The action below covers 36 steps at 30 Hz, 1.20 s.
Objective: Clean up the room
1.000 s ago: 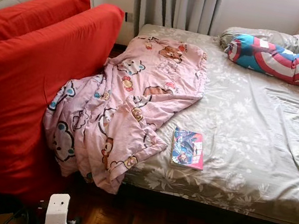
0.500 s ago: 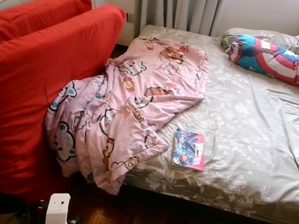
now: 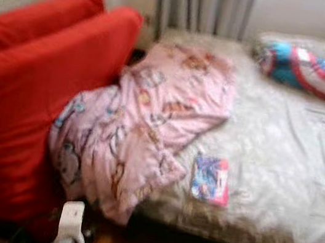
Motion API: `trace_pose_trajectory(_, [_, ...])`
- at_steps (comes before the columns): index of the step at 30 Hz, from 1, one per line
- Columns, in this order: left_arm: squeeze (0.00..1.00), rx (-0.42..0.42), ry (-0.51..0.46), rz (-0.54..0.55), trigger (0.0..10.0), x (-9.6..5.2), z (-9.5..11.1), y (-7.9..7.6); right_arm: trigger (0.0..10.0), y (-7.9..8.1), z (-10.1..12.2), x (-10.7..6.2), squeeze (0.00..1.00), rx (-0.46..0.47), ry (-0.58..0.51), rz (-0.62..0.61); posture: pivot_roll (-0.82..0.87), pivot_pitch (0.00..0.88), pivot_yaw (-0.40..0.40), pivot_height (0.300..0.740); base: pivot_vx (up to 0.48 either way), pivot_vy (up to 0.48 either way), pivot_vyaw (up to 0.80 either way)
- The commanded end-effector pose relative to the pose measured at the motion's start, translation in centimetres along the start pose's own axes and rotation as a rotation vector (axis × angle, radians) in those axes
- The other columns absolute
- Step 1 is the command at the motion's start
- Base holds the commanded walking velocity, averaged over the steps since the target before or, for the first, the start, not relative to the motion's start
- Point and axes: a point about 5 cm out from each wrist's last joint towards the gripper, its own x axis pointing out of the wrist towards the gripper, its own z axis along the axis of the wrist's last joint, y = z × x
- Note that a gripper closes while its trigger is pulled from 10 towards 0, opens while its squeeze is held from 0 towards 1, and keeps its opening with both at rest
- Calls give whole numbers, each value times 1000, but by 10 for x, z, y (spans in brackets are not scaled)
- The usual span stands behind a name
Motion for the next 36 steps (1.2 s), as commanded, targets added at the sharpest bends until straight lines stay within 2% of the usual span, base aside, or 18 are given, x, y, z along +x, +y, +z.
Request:
trace_pose_trajectory(1, [0, 3, 29, 26, 10000, -2, -7, 9, 10000, 9, -3, 0, 0, 5, 9, 24, 23, 41, 25, 740, 285, 0, 0])
trace_pose_trajectory(29, [0, 4, 26, 24, 10000, -2, -7, 8, 10000, 10, -3, 0, 0, 9, 5, 27, 22, 46, 26, 740, 285, 0, 0])
trace_pose_trajectory(36, [0, -3, -15, 11, 10000, 0, 2, 5, 10000, 10, 2, 0, 0, 9, -21, 30, 26, 49, 25, 740, 0, 0, 0])
